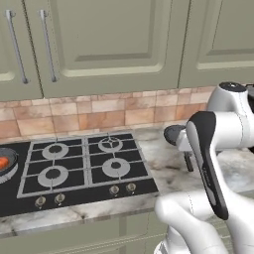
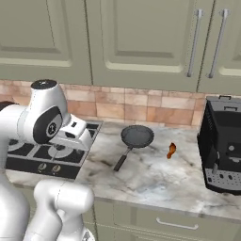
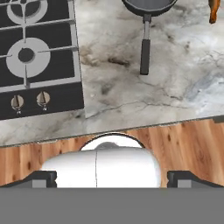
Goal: Place both pans onto different burners. Then place the squash and the chicken drumstick on different pans.
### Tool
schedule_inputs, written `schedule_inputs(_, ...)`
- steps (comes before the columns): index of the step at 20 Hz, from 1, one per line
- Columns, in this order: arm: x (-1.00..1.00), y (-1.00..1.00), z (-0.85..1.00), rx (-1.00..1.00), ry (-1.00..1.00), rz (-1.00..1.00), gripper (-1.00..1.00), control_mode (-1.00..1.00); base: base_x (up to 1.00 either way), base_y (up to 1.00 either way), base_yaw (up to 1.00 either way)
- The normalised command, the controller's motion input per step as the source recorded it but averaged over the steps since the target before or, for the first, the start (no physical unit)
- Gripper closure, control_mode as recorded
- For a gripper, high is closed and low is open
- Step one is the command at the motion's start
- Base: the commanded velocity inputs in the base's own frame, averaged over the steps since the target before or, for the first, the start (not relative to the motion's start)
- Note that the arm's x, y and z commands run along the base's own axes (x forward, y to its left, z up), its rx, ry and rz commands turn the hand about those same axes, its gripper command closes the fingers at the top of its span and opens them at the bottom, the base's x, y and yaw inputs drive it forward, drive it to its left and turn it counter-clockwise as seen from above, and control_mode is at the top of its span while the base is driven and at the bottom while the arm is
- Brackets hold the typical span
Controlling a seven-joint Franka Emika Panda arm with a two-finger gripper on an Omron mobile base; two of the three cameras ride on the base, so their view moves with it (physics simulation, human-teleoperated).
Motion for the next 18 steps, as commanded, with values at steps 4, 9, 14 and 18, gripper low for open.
schedule_inputs(4, 0.03, -0.35, -0.20, 0.00, -0.03, -0.02, -1.00, -1.00, 0.00, 0.00, 0.00)
schedule_inputs(9, 0.17, -0.19, -0.27, 0.00, -0.04, -0.02, -1.00, -1.00, 0.00, 0.00, 0.00)
schedule_inputs(14, 0.21, -0.18, -0.23, 0.00, -0.02, -0.03, -1.00, -1.00, 0.00, 0.00, 0.00)
schedule_inputs(18, 0.22, -0.17, -0.22, 0.00, -0.01, -0.03, -1.00, -1.00, 0.00, 0.00, 0.00)
